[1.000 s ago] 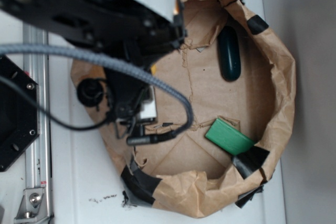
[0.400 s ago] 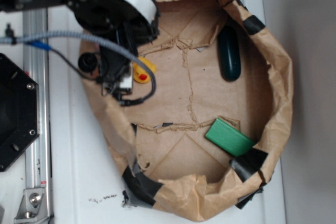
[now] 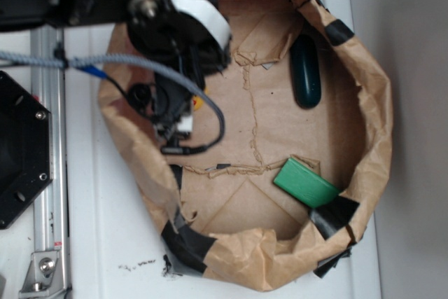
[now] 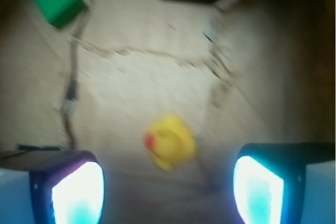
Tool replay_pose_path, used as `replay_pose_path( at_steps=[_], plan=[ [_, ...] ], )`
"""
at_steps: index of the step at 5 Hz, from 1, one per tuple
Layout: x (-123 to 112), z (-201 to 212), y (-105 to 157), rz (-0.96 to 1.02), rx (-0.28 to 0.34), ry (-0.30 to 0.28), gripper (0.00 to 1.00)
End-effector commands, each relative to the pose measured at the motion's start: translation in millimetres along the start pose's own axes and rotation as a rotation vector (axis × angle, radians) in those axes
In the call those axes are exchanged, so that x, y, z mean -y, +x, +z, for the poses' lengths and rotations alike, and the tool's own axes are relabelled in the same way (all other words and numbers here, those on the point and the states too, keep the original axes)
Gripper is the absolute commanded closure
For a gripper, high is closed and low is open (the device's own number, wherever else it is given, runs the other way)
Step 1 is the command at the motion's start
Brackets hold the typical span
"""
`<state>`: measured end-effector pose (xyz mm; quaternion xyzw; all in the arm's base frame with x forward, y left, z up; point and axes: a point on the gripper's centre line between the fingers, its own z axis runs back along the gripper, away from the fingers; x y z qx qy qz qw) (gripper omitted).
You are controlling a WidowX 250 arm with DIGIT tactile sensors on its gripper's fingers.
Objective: Grab the yellow duck.
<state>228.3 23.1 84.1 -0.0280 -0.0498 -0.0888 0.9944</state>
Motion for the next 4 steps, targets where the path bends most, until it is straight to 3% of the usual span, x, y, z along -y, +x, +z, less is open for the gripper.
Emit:
replay_pose_path(
  at_steps=[1,2,4],
  plan=[
    [27.8,-7.9,22.5,-0.003,-0.052,0.051,0.0],
    [25.8,1.5,13.4,0.01,-0.039,0.085,0.0],
    [19.5,11.6,-1.1,0.086,-0.006,0.041,0.0]
  ],
)
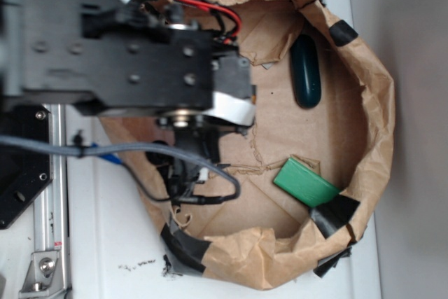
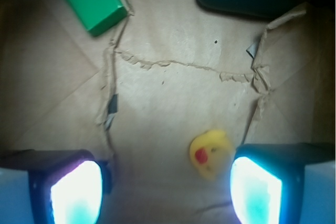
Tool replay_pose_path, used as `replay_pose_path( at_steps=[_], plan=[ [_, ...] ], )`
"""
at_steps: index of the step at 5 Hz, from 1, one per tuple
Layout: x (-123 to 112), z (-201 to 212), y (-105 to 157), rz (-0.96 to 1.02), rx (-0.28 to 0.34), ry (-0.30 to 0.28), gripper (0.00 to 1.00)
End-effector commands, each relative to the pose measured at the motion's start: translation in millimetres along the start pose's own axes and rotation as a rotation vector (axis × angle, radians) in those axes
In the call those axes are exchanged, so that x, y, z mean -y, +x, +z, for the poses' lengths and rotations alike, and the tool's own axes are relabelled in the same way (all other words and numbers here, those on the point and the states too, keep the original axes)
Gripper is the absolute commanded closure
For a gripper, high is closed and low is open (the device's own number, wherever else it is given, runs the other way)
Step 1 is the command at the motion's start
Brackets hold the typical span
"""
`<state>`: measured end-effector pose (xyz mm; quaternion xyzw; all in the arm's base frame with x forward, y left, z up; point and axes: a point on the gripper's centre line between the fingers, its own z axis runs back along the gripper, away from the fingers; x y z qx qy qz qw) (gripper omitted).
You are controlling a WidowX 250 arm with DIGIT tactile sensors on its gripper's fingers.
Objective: Grab the yellow duck.
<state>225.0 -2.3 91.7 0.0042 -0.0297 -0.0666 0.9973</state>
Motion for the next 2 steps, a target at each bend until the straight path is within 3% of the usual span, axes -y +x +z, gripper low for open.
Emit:
replay_pose_path(
  at_steps=[1,2],
  plan=[
    [-6.7,-7.2,-7.9,0.04,0.036,-0.023,0.0],
    [-10.1,-18.6,-4.7,0.043,0.047,-0.05,0.0]
  ],
)
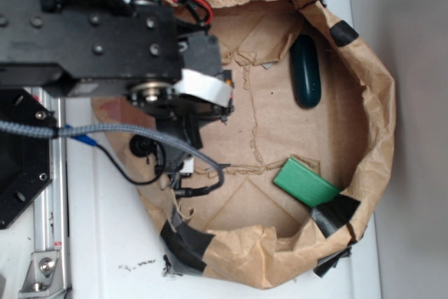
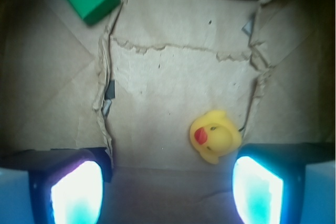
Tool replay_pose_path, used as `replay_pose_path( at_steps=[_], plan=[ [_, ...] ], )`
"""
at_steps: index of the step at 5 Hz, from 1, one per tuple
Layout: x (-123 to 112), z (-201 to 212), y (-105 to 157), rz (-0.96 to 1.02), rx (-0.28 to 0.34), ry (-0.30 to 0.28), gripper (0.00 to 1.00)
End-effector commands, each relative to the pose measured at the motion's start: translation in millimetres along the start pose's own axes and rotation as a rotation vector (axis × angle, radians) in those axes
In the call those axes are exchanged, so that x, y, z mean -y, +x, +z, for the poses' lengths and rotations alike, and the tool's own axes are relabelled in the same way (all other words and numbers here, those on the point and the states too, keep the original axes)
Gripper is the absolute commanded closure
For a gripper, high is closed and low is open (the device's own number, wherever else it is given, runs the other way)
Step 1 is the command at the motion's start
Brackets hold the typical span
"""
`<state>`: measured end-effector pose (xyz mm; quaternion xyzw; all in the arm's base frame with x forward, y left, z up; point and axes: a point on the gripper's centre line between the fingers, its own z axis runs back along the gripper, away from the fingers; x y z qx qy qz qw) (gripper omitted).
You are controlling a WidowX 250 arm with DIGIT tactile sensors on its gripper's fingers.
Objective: Grab the yellow duck.
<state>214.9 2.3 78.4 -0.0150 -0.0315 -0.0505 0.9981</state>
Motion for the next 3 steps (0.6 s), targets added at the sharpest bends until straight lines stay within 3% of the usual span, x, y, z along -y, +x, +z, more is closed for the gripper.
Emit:
replay_pose_path(
  at_steps=[1,3],
  plan=[
    [-3.2,-8.3,12.1,-0.011,0.034,-0.011,0.0],
    [-0.9,-9.8,10.2,-0.032,0.014,-0.028,0.0]
  ],
)
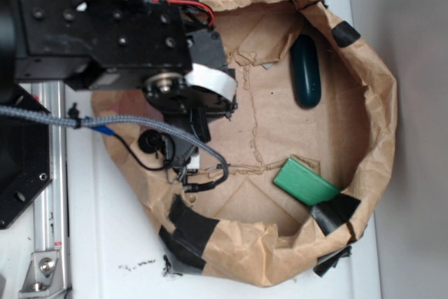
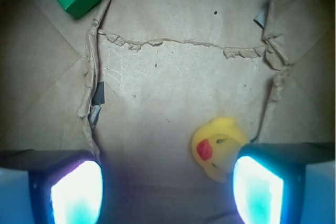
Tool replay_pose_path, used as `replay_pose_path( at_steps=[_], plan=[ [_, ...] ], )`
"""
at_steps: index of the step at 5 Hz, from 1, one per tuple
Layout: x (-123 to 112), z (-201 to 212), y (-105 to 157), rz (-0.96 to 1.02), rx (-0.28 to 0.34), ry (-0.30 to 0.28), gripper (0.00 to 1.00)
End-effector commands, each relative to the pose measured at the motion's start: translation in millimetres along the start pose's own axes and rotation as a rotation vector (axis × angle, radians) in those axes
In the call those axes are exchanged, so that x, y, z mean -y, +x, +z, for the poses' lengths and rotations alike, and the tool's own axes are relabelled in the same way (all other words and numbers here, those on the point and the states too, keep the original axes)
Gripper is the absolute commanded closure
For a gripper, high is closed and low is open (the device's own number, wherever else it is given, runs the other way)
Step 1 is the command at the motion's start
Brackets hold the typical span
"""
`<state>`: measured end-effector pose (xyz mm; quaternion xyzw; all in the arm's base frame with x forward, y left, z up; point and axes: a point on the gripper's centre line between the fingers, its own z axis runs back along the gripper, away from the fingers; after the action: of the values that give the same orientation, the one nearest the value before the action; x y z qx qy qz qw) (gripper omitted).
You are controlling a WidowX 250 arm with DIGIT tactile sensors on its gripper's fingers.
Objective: Grab the yellow duck.
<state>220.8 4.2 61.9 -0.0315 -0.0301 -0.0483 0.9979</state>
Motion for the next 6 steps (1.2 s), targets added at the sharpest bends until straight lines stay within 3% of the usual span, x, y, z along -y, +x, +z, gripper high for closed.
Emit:
replay_pose_path(
  at_steps=[1,6],
  plan=[
    [2.3,6.8,5.5,-0.038,0.015,0.005,0.0],
    [-2.6,-9.8,-1.7,-0.011,0.048,0.006,0.0]
  ],
)
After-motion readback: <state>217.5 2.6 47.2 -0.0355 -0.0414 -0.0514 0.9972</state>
